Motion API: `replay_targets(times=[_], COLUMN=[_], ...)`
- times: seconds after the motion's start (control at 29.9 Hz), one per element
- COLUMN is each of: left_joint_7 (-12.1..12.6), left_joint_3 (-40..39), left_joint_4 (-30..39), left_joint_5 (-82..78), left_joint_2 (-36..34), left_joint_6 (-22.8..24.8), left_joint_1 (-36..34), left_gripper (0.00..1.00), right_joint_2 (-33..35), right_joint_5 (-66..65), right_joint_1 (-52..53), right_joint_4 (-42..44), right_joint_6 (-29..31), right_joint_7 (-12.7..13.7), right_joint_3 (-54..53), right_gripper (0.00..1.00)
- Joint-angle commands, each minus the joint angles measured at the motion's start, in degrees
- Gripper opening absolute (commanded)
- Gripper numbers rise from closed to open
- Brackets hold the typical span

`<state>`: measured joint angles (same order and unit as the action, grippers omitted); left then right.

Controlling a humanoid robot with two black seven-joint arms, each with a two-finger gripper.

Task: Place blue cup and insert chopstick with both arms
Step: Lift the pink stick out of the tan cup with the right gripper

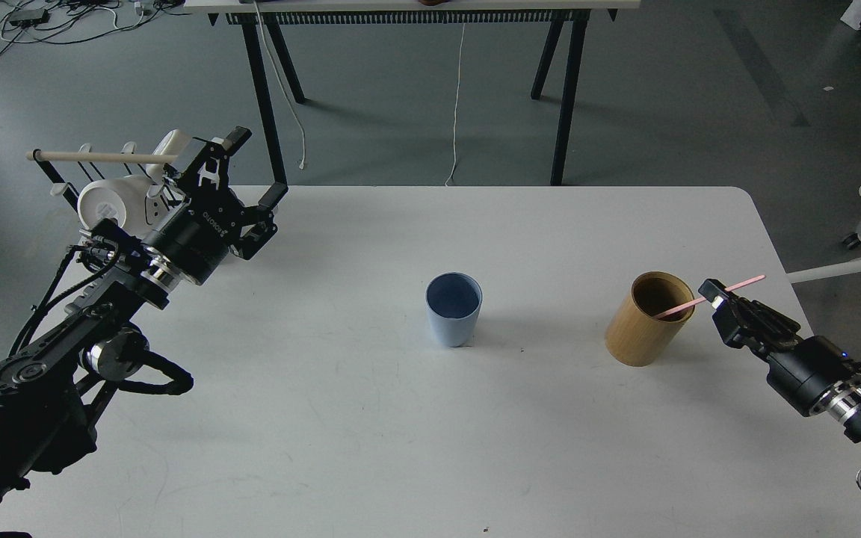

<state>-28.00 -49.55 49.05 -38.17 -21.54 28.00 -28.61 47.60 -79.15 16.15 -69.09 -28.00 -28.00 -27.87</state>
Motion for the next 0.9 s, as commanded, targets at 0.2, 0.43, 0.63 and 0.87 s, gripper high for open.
replay_targets(times=[0.2,0.43,0.63,0.87], left_joint_7=[0.0,0.0,0.0,0.0], left_joint_3=[-0.02,0.07,0.07,0.07], left_joint_4=[-0.01,-0.01,-0.01,-1.24], left_joint_5=[0.03,-0.06,-0.06,-0.06], left_joint_2=[0.0,1.5,1.58,1.85], left_joint_6=[0.0,0.0,0.0,0.0], left_joint_1=[0.48,0.48,0.48,0.57], left_gripper=[0.98,0.98,0.98,0.98], right_joint_2=[5.83,18.83,25.87,19.74], right_joint_5=[0.83,2.23,7.25,7.43], right_joint_1=[2.56,2.3,5.19,15.82], right_joint_4=[-5.08,-18.69,-26.8,-24.7], right_joint_6=[0.0,0.0,0.0,0.0], right_joint_7=[0.0,0.0,0.0,0.0], right_joint_3=[-0.08,-1.57,-4.03,-1.06], right_gripper=[0.0,0.0,0.0,0.0])
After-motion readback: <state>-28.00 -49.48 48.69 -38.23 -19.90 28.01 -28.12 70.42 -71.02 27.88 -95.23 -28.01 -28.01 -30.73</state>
